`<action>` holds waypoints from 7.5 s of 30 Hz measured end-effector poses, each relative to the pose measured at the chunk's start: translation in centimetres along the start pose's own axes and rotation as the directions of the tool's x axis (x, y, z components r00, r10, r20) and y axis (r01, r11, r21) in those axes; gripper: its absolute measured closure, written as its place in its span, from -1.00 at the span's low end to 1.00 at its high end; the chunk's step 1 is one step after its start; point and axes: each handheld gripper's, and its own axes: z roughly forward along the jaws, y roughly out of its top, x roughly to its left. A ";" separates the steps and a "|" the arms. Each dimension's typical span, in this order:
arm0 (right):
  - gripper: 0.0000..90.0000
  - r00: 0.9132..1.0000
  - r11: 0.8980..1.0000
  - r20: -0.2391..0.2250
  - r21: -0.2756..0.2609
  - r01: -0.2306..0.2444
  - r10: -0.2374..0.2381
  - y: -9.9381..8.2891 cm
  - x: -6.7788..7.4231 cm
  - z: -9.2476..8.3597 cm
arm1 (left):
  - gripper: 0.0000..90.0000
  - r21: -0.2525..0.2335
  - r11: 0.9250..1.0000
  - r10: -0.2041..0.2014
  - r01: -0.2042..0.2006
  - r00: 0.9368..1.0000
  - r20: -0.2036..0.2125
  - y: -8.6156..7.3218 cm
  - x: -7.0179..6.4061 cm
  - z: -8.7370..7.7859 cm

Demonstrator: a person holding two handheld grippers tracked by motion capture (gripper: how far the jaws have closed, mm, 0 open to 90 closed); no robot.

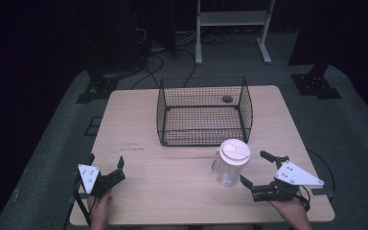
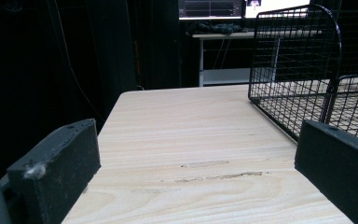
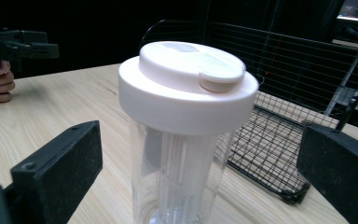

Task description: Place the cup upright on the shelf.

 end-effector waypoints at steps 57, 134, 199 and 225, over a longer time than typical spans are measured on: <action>-0.91 1.000 1.000 -0.015 0.015 -0.007 0.007 1.1 0.5 5.8 | -1.00 -0.005 1.000 -0.001 0.001 1.000 0.002 0.0 0.0 -0.1; -0.90 1.000 1.000 -0.004 0.004 0.016 -0.016 12.4 -3.0 8.2 | -1.00 -0.009 1.000 -0.010 0.010 1.000 0.002 0.0 0.1 -0.1; -0.90 0.997 0.999 0.069 0.008 0.046 -0.046 19.0 -6.1 16.4 | -1.00 -0.013 1.000 -0.022 0.022 1.000 0.005 0.0 0.2 -0.1; -0.90 0.998 0.998 0.062 0.058 0.022 -0.026 16.7 -7.2 21.4 | -1.00 -0.016 1.000 -0.024 0.024 1.000 0.006 0.0 0.3 -0.1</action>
